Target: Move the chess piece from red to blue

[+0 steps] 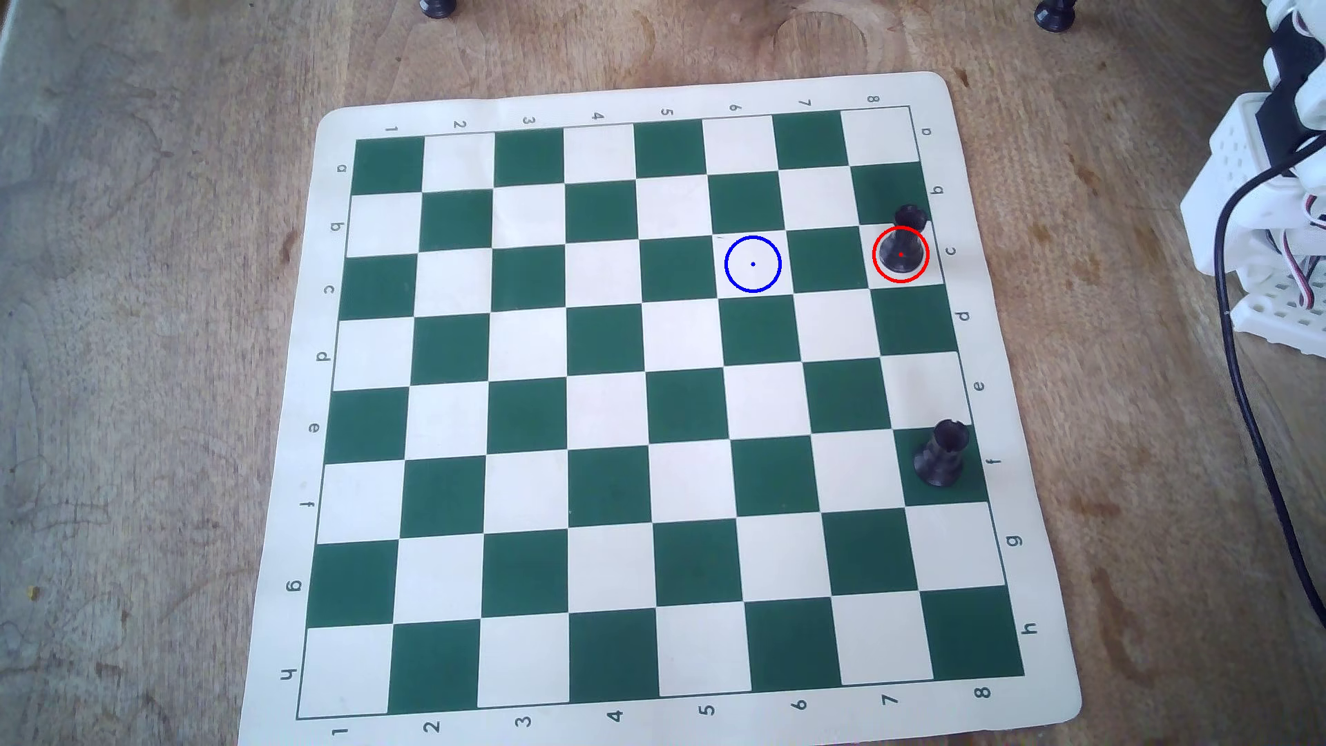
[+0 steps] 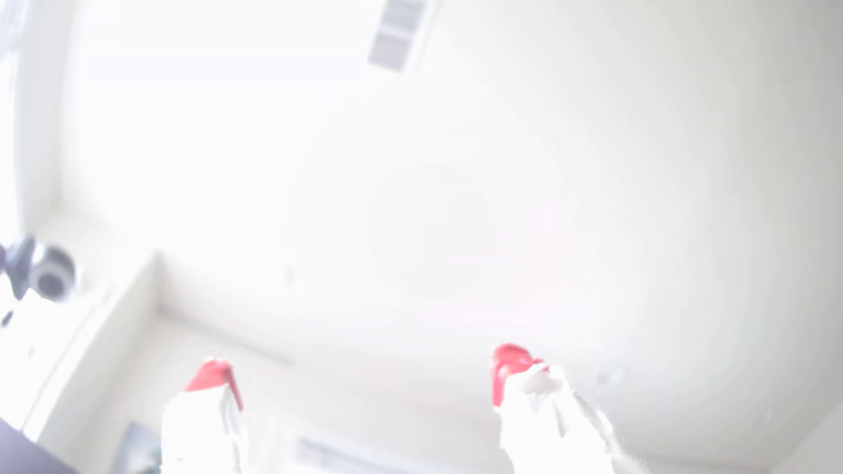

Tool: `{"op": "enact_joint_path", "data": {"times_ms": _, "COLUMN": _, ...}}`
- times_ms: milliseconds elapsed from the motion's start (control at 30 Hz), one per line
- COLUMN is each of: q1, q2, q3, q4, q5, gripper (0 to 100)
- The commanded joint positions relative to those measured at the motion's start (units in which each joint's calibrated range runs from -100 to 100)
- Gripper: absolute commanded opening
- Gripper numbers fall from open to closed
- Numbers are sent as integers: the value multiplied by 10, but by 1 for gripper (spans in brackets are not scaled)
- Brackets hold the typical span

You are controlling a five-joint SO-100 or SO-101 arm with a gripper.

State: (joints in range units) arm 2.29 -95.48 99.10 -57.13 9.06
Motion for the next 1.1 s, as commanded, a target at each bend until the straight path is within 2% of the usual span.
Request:
{"op": "enact_joint_path", "data": {"times_ms": 0, "q1": 9, "q2": -4, "q3": 9, "q4": 111, "q5": -9, "gripper": 33}}
{"op": "enact_joint_path", "data": {"times_ms": 167, "q1": 54, "q2": -4, "q3": 9, "q4": 192, "q5": -16, "gripper": 25}}
{"op": "enact_joint_path", "data": {"times_ms": 300, "q1": 57, "q2": -3, "q3": 9, "q4": 186, "q5": -14, "gripper": 27}}
{"op": "enact_joint_path", "data": {"times_ms": 533, "q1": 50, "q2": -3, "q3": 9, "q4": 240, "q5": 0, "gripper": 25}}
{"op": "enact_joint_path", "data": {"times_ms": 733, "q1": 48, "q2": -3, "q3": 9, "q4": 300, "q5": -9, "gripper": 37}}
{"op": "enact_joint_path", "data": {"times_ms": 867, "q1": 61, "q2": -2, "q3": -10, "q4": 394, "q5": -37, "gripper": 42}}
{"op": "enact_joint_path", "data": {"times_ms": 900, "q1": 81, "q2": 14, "q3": -57, "q4": 471, "q5": -53, "gripper": 42}}
{"op": "enact_joint_path", "data": {"times_ms": 1033, "q1": 114, "q2": 40, "q3": -145, "q4": 629, "q5": -71, "gripper": 40}}
{"op": "enact_joint_path", "data": {"times_ms": 1067, "q1": 121, "q2": 44, "q3": -168, "q4": 696, "q5": -74, "gripper": 40}}
